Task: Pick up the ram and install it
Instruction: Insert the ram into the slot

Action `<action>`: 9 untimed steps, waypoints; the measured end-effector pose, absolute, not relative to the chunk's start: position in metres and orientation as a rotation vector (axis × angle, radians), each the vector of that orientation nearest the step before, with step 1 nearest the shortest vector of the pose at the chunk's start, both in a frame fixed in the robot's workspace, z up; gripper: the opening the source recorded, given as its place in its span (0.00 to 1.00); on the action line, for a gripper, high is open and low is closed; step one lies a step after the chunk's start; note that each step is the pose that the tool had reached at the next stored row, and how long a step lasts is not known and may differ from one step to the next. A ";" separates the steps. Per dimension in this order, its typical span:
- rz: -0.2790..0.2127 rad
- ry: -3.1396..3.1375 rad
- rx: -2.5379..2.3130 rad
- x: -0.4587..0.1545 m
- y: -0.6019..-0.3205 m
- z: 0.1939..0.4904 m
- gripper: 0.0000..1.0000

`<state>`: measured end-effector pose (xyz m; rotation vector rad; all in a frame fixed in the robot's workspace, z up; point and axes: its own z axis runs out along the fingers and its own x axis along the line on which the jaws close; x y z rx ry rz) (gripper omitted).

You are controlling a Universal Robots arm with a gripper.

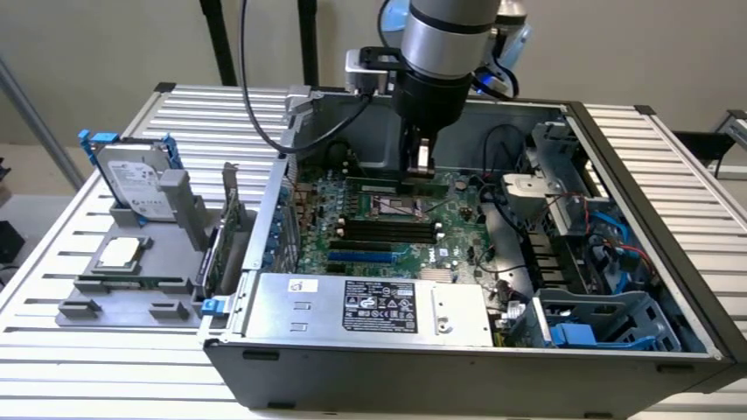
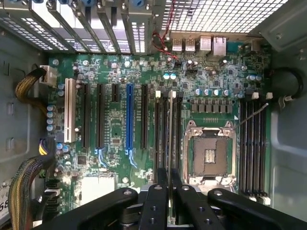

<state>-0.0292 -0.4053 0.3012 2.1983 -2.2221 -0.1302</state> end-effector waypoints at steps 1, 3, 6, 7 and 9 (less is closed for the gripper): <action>-0.132 -2.219 2.200 -0.029 -0.407 0.299 0.13; -0.133 -2.215 2.202 -0.029 -0.409 0.296 0.13; -0.133 -2.209 2.208 -0.029 -0.411 0.290 0.13; -0.133 -2.206 2.210 -0.030 -0.412 0.288 0.13; -0.133 -2.197 2.219 -0.030 -0.412 0.285 0.13</action>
